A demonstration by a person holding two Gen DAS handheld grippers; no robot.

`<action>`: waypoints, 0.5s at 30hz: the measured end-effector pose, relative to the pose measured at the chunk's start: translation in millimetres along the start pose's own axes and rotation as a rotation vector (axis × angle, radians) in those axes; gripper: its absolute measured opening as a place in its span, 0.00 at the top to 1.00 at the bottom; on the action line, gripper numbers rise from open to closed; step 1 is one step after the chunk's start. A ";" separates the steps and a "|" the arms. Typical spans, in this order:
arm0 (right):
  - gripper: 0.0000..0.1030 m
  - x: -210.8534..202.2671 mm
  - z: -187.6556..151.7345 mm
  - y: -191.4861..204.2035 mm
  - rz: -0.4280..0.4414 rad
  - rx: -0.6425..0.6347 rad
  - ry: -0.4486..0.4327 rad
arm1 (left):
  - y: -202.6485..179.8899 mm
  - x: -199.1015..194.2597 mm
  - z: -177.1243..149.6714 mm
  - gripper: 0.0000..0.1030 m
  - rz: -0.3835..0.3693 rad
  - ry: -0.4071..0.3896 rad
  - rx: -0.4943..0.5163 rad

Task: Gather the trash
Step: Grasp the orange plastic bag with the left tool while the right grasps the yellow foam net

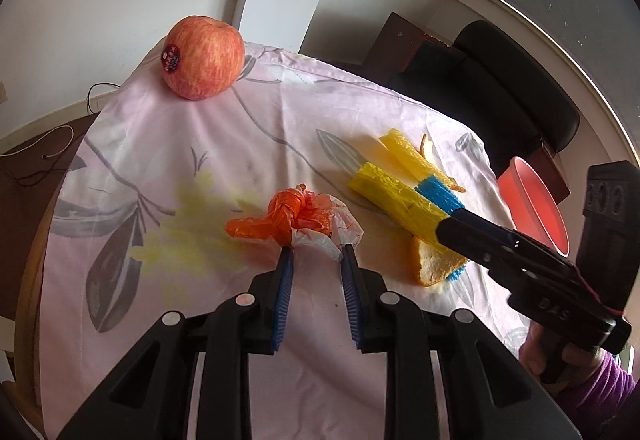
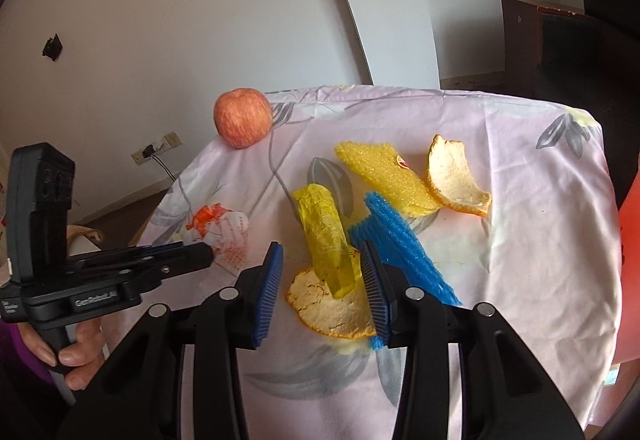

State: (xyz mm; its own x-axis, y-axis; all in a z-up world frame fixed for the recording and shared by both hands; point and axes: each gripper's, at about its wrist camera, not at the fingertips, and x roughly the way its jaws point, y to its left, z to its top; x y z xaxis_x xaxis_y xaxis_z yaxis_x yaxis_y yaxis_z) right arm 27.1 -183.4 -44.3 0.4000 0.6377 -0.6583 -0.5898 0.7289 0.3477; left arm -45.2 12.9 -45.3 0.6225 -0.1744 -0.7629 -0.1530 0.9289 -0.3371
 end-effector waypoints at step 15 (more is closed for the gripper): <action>0.92 -25.5 -8.3 3.7 0.058 0.000 -0.041 | -12.3 -14.2 3.7 0.77 -0.020 -0.044 0.032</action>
State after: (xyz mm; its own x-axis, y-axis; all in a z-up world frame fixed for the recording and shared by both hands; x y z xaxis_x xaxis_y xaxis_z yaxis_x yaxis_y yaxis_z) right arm 8.9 -199.1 -31.8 0.3932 0.6887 -0.6091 -0.6131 0.6901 0.3845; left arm -49.3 5.2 -28.3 0.6584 -0.1788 -0.7311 -0.1165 0.9355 -0.3337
